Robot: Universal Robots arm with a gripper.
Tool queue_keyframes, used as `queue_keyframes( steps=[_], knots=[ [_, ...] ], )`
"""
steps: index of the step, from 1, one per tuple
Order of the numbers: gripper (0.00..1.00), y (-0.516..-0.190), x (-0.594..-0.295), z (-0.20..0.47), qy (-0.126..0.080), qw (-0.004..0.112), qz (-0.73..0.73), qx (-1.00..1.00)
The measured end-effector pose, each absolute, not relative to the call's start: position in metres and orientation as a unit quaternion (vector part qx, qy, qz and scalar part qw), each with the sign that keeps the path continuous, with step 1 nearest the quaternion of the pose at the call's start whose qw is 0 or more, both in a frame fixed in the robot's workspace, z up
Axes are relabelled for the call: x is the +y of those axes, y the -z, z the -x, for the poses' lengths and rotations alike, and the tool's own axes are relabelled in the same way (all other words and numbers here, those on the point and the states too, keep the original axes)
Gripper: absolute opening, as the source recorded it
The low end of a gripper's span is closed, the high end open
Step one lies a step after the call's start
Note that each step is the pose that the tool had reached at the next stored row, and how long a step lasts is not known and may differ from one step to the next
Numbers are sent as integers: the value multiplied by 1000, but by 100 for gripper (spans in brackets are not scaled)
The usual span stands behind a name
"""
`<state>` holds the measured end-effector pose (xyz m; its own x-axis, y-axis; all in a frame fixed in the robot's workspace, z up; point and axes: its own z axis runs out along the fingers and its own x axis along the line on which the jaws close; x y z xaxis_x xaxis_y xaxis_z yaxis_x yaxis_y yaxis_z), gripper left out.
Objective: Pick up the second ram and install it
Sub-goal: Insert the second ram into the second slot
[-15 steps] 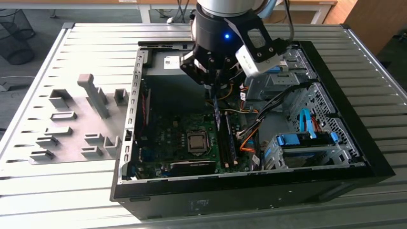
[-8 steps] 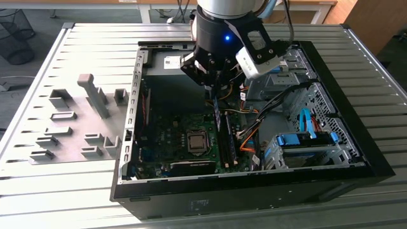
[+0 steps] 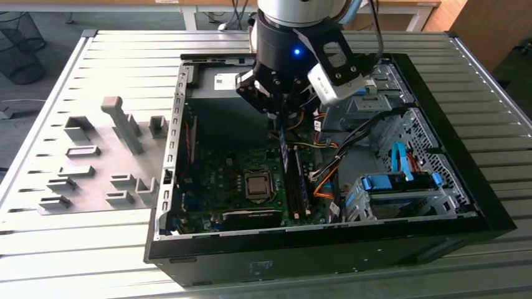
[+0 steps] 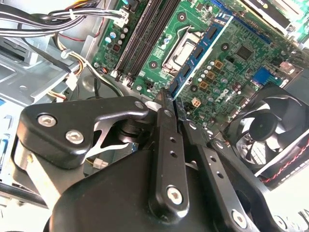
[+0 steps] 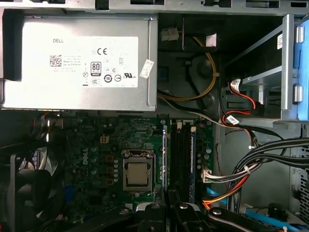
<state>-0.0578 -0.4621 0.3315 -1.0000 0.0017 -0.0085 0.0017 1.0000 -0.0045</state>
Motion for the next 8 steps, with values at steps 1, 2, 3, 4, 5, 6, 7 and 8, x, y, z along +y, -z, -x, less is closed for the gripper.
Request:
queue_keyframes(
  steps=[1,2,3,4,5,6,7,8],
  knots=[
    [14,-330,-462,58,2,4,-1,1000],
    [14,-330,-462,58,2,4,-1,1000],
    [14,-329,-462,58,2,4,-1,1000],
    [14,-328,-462,58,2,4,-1,1000],
    [14,-327,-462,58,2,4,-1,1000],
    [14,-327,-462,58,2,4,-1,1000],
    [14,-326,-462,58,2,4,-1,1000],
    [14,-326,-462,58,2,4,-1,1000]
  ],
)
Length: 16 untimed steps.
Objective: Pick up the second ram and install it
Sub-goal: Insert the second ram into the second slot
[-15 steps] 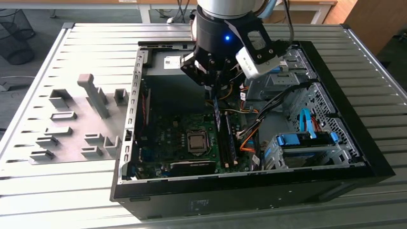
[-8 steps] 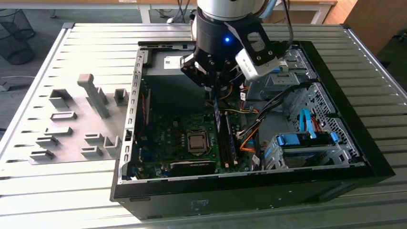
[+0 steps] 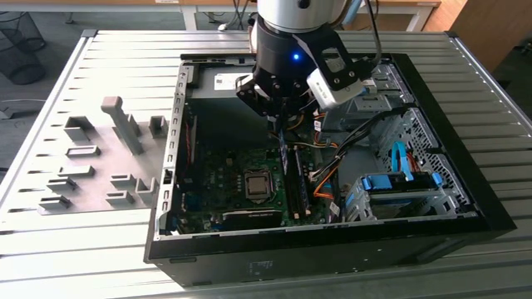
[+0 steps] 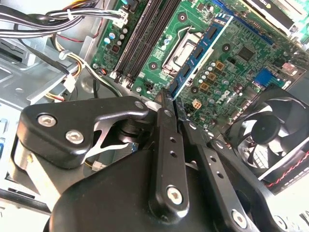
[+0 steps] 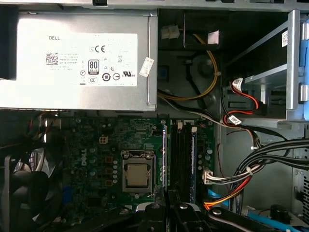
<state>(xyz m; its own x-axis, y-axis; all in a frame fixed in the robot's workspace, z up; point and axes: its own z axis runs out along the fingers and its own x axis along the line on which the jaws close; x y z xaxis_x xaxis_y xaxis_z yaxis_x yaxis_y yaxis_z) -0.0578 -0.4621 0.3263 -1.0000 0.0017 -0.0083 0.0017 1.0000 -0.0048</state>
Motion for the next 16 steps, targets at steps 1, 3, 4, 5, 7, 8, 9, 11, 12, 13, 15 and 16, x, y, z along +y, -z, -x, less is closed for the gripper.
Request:
queue_keyframes(
  steps=[1,3,4,5,7,8,9,11,12,13,15,16],
  knots=[
    [14,-326,-462,58,2,4,-1,1000],
    [14,-326,-462,58,2,4,-1,1000],
    [14,-325,-462,58,2,4,-1,1000],
    [14,-325,-462,58,2,4,-1,1000],
    [14,-325,-462,58,2,4,-1,1000],
    [14,-324,-462,58,2,4,-1,1000],
    [14,-324,-462,58,2,4,-1,1000],
    [14,-323,-462,58,2,4,-1,1000],
    [14,-323,-462,58,2,4,-1,1000],
    [14,-322,-462,58,2,4,-1,1000],
    [14,-321,-462,58,2,4,-1,1000],
    [14,-321,-462,58,2,4,-1,1000]
  ],
)
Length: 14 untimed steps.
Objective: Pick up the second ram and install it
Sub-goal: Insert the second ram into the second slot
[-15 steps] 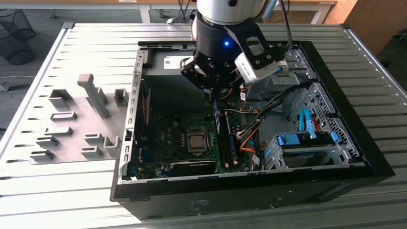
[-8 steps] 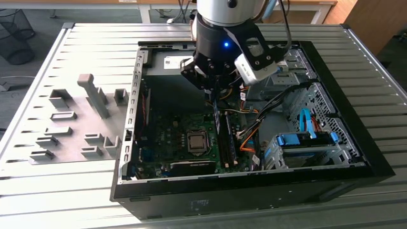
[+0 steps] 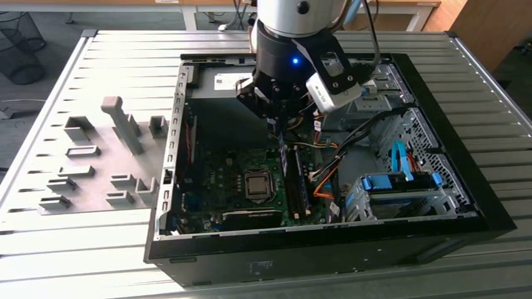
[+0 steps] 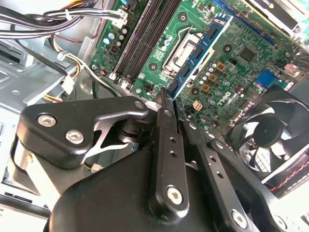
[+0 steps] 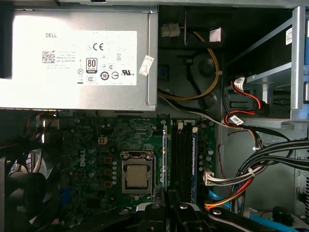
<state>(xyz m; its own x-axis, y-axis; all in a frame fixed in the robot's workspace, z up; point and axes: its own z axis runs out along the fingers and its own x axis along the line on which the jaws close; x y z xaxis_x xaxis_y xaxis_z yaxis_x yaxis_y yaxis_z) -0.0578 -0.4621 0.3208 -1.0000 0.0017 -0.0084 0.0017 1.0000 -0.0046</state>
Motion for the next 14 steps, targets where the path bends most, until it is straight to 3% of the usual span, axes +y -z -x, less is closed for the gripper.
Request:
queue_keyframes(
  steps=[14],
  knots=[
    [14,-315,-462,58,2,4,-1,1000]
  ],
)
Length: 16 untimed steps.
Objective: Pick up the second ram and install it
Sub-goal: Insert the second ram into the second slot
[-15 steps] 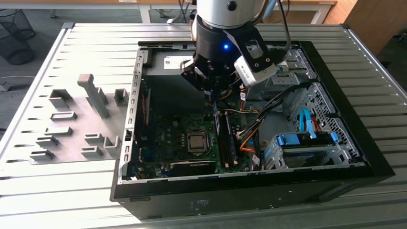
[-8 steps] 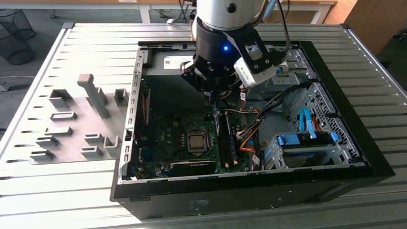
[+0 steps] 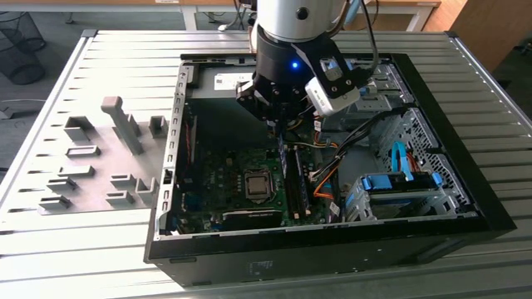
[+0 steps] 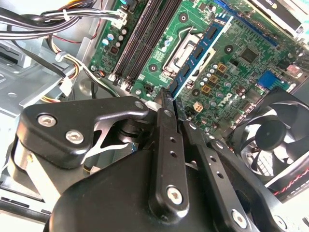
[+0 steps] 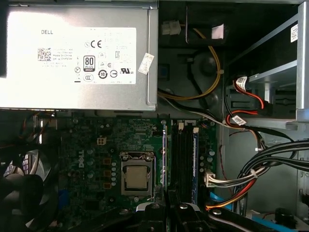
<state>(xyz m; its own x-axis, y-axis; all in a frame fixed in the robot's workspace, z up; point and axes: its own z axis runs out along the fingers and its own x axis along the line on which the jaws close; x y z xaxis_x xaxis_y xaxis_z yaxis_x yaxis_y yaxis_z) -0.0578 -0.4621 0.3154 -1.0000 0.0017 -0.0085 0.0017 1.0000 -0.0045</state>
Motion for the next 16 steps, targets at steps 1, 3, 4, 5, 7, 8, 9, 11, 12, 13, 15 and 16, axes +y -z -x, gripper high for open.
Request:
queue_keyframes(
  steps=[1,3,4,5,7,8,9,11,12,13,15,16],
  knots=[
    [14,-315,-462,58,2,4,-1,1000],
    [14,-313,-462,58,2,4,-1,1000],
    [14,-313,-462,58,2,4,-1,1000],
    [14,-312,-462,58,2,4,-1,1000],
    [14,-311,-462,58,2,4,-1,1000],
    [14,-310,-462,58,2,4,-1,1000],
    [14,-309,-462,58,2,4,-1,1000],
    [14,-308,-462,58,2,4,-1,1000],
    [14,-307,-462,58,2,4,-1,1000],
    [14,-306,-462,58,2,4,-1,1000],
    [14,-305,-462,58,2,4,-1,1000],
    [14,-305,-462,58,2,4,-1,1000]
  ],
)
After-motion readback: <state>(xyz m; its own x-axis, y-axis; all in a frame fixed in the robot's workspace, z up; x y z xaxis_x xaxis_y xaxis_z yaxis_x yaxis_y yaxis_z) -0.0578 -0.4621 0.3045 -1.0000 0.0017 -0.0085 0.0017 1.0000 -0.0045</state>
